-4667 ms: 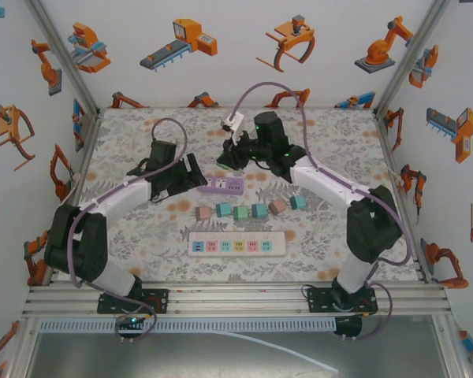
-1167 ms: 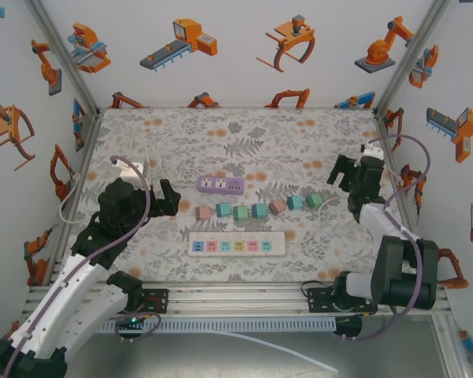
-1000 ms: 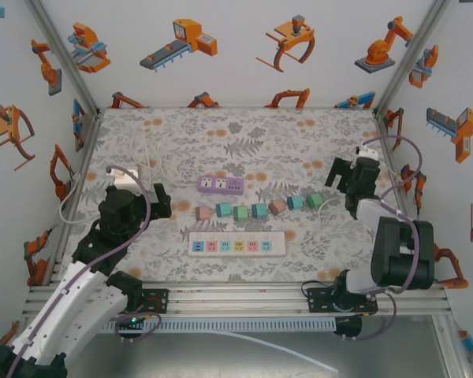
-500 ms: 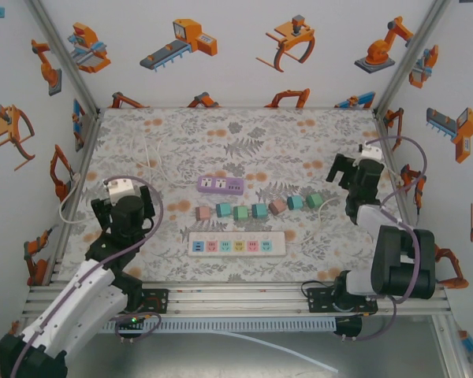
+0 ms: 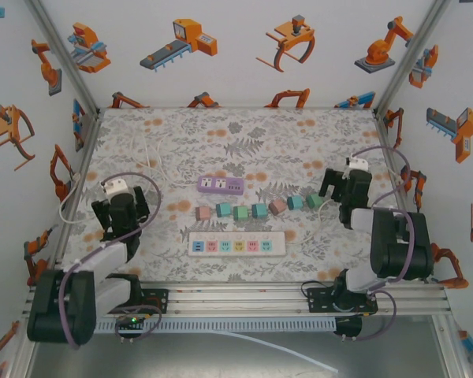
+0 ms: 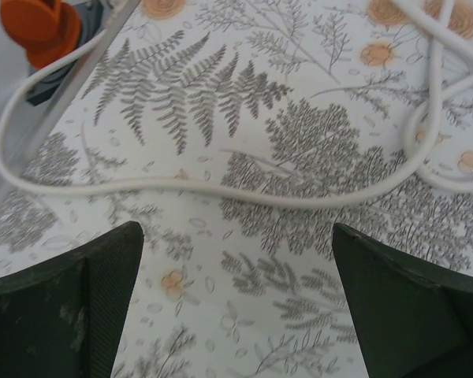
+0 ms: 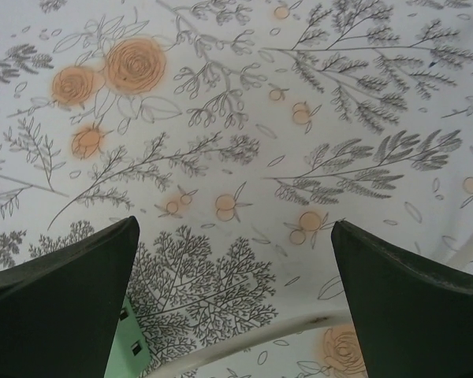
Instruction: Pull the plug off the socket
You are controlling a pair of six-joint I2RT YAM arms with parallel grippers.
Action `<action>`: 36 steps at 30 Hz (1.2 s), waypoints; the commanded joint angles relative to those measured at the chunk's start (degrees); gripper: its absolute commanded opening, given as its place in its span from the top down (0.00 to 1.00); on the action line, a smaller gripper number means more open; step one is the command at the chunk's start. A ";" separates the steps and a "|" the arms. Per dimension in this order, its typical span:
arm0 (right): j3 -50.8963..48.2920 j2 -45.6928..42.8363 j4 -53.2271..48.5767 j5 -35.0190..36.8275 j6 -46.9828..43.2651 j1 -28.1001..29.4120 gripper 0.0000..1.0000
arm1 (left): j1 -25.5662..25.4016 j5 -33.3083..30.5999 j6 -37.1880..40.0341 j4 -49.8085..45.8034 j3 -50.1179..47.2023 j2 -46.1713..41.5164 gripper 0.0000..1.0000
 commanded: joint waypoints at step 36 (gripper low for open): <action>-3.13 1.92 12.34 -3.07 -2.77 0.36 0.01 | 3.67 15.71 2.56 17.15 10.84 24.37 0.03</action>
